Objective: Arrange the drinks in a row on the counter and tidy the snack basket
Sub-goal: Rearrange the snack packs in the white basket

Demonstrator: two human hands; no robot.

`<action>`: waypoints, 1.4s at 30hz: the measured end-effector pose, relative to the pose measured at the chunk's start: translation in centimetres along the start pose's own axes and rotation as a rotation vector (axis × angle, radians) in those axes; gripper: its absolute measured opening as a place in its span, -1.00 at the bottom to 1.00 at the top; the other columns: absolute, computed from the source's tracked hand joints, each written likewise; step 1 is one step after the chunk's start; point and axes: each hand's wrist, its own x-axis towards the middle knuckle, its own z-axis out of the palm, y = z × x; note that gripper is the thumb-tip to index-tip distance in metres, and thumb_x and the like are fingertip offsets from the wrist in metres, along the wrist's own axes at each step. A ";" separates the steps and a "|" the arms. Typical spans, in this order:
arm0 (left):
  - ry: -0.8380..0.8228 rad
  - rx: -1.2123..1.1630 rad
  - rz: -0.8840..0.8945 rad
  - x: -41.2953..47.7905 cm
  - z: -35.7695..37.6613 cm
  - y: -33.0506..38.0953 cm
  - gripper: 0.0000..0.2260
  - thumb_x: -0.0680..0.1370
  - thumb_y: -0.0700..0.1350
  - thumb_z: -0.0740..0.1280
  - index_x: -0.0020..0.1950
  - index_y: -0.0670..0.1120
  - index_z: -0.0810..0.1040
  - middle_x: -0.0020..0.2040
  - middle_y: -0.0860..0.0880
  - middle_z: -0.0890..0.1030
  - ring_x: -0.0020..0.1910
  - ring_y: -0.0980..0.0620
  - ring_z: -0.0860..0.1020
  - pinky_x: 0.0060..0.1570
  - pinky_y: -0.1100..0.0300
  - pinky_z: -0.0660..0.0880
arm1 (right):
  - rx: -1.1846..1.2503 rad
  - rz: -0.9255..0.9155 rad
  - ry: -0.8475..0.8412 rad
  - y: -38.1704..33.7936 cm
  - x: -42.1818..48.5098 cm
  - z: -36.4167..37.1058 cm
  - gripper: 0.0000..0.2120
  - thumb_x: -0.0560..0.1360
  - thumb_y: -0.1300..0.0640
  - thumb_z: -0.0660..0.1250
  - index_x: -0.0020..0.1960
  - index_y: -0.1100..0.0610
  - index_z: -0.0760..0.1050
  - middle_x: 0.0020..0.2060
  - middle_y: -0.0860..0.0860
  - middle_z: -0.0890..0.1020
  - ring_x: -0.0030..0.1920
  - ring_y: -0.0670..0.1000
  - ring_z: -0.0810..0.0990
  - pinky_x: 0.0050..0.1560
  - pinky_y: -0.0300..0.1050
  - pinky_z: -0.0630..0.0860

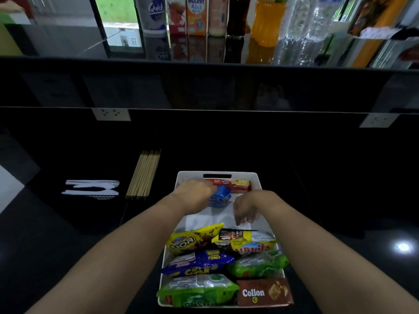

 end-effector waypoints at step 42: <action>-0.377 -0.369 -0.267 -0.7 1.2 1.6 -0.50 0.61 -0.18 0.19 0.49 -0.16 0.07 0.12 -0.25 0.54 0.07 -0.22 0.54 -0.14 -0.03 0.41 | -0.279 0.029 0.247 0.5 2.6 -0.1 -0.41 0.39 0.09 0.52 0.34 0.13 0.38 0.22 0.06 0.54 0.19 0.11 0.55 0.13 -0.01 0.52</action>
